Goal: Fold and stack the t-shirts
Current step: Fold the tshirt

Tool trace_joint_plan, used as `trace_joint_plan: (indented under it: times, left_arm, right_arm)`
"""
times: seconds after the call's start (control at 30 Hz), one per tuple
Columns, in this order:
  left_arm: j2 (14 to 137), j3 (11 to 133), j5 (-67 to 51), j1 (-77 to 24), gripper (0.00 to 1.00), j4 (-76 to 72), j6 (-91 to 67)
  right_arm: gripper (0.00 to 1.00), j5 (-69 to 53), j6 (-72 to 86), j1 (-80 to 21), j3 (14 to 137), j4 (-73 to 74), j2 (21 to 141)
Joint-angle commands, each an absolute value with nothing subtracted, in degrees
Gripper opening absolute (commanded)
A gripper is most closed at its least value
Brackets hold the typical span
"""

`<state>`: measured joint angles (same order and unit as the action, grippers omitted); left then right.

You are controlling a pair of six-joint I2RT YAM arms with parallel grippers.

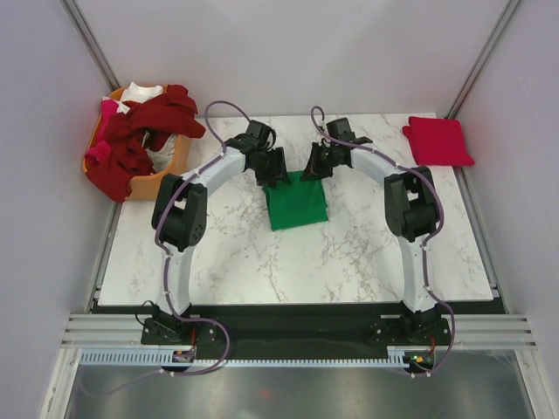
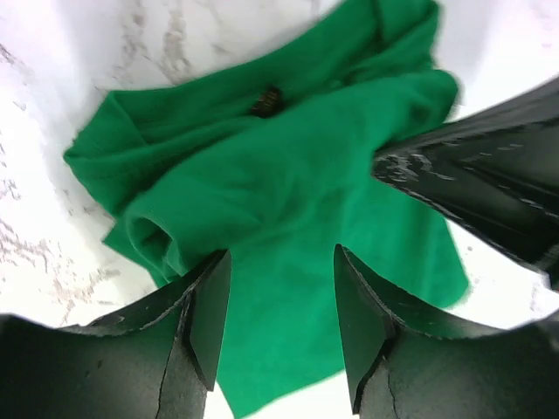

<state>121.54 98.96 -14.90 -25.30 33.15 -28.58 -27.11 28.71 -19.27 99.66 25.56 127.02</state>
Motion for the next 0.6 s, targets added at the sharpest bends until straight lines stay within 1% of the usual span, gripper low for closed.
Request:
trace_joint_plan:
  times: [0.0,0.1,0.2,0.23,0.27,0.33,0.5,0.53,0.57]
  left_arm:
    - [123.83,103.0,-13.89,-24.87,0.57,31.46,-26.37]
    - [127.26,105.46,-13.97,-23.82,0.57,31.64,-25.93]
    - [130.86,109.15,-14.68,-22.15,0.57,31.9,-25.84]
    - [131.74,109.68,-15.03,-21.63,0.57,32.08,-25.93]
    - [132.97,110.3,-15.38,-20.66,0.57,32.08,-26.1]
    - [134.03,111.44,-16.08,-19.6,0.57,32.08,-26.37]
    - [136.05,113.72,-18.63,-16.79,0.58,32.08,-26.55]
    - [135.97,113.9,-18.81,-16.61,0.58,32.08,-26.37]
    - [135.62,113.99,-19.24,-16.61,0.58,32.08,-25.76]
  right_arm:
    - [0.03,-26.9,29.09,-18.63,105.37,25.05,129.37]
    - [0.03,-25.67,29.36,-18.11,108.1,25.31,132.27]
    - [0.07,-25.49,29.71,-16.88,109.77,25.22,134.47]
    - [0.13,-25.58,29.45,-16.53,110.65,25.22,135.08]
    - [0.16,-25.84,29.36,-15.74,111.0,25.22,136.04]
    - [0.19,-26.1,29.01,-15.12,112.05,25.22,137.19]
    - [0.2,-24.71,27.95,-12.75,111.71,25.22,139.66]
    - [0.26,-23.39,27.51,-12.31,112.06,25.31,139.75]
    - [0.3,-21.73,26.47,-11.7,112.58,26.36,139.4]
